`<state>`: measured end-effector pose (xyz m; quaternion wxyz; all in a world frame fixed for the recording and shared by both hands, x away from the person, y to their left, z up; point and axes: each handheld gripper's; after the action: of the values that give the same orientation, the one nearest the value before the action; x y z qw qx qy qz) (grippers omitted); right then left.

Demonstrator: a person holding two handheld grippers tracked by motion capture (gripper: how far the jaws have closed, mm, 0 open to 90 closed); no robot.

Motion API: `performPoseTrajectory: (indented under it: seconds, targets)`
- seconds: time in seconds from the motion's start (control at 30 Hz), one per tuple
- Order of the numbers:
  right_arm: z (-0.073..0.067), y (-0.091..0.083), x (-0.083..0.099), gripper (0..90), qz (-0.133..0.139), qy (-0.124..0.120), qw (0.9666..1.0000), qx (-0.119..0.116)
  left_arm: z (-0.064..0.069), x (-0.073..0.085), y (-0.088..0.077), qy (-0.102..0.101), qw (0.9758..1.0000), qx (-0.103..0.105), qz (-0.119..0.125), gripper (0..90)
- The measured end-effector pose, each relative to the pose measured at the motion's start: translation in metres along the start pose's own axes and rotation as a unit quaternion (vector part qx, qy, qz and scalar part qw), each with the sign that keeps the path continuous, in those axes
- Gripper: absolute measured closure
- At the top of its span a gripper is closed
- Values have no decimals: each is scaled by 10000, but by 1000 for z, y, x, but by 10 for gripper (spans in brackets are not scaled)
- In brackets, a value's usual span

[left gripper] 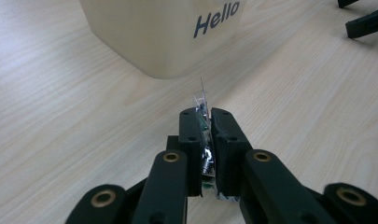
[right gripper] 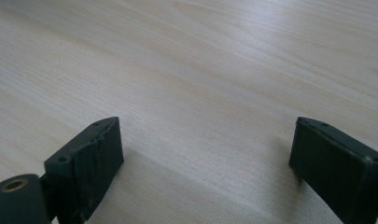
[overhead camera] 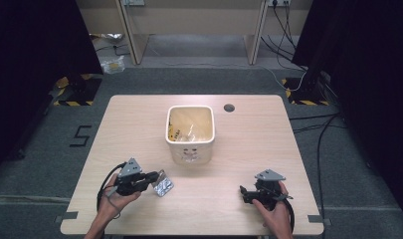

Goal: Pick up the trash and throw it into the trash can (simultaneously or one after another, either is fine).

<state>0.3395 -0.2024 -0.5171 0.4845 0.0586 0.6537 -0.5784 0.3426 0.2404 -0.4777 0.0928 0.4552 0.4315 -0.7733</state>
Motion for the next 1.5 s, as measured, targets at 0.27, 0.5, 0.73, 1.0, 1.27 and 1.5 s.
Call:
performPoseTrajectory:
  seconds: [0.27, 0.5, 0.73, 1.0, 1.27, 1.5]
  targets:
    - [0, 0, 0, 98, 2, -11, 10000, 5, 1, -5, -6, 78, 10000, -21, 49, 827]
    - [0, 0, 0, 97, -1, 0, 10000, -2, -1, -13, -13, 132, 9998, -66, 116, 827]
    - [0, 0, 0, 97, 1, -1, 10000, -3, -3, -28, -24, 242, 9994, -47, 242, 827]
    - [0, 0, 0, 97, 1, -2, 10000, -2, -6, -46, -41, 302, 9988, -59, 380, 827]
    - [0, 0, 0, 97, 1, -1, 10000, -2, -7, -57, -50, 308, 9985, -8, 463, 826]
    - [0, 0, 0, 97, 1, 1, 10000, -3, -4, -67, -55, 385, 9979, 39, 513, 825]
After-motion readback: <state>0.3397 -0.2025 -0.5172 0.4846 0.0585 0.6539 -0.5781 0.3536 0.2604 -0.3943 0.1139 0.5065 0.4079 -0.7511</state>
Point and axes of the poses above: each handheld gripper's, and its own axes: y roughly forward along the jaws, x roughly out of its underside, z roughly to its right, and after that the axes turned 10 degrees about -y, right-handed
